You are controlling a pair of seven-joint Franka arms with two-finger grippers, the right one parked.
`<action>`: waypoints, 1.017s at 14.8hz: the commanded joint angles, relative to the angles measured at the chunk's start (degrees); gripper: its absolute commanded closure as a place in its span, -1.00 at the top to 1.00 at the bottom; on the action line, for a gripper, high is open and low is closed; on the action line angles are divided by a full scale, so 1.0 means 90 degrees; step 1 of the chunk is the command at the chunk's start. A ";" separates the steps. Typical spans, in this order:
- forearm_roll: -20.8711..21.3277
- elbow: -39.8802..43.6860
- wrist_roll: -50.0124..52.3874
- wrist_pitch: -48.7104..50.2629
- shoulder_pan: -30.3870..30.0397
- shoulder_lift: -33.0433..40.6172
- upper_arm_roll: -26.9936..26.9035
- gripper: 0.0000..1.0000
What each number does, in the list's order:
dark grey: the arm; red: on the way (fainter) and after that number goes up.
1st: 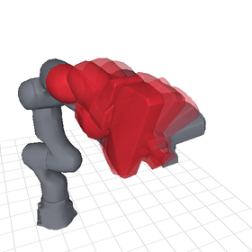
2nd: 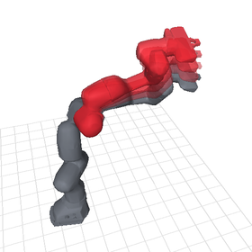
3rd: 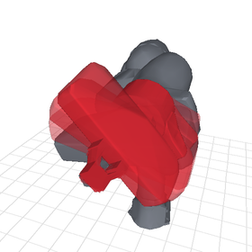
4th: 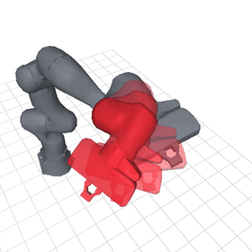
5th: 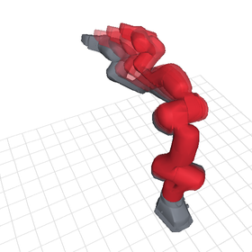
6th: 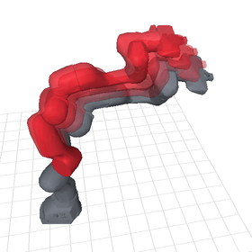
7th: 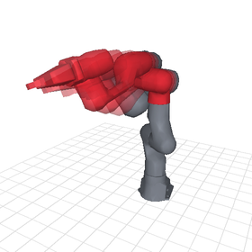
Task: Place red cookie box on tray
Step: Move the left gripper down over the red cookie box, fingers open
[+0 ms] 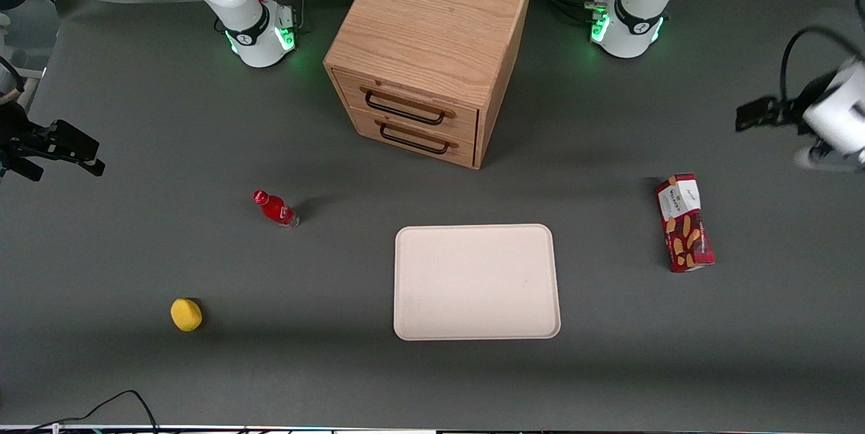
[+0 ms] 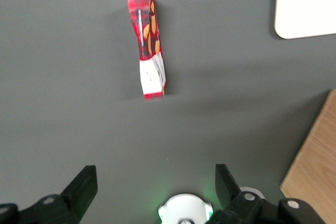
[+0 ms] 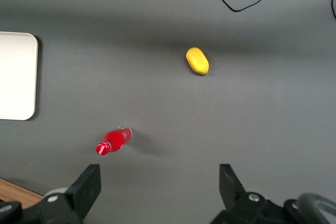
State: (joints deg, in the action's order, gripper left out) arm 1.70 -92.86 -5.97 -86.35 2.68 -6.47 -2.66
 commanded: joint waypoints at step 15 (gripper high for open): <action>-0.0725 -0.3188 -0.1387 -0.6520 -0.0054 -0.1626 -0.0535 -1.00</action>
State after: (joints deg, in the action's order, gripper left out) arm -3.64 -120.50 -17.05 -144.93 1.83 -22.81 -7.19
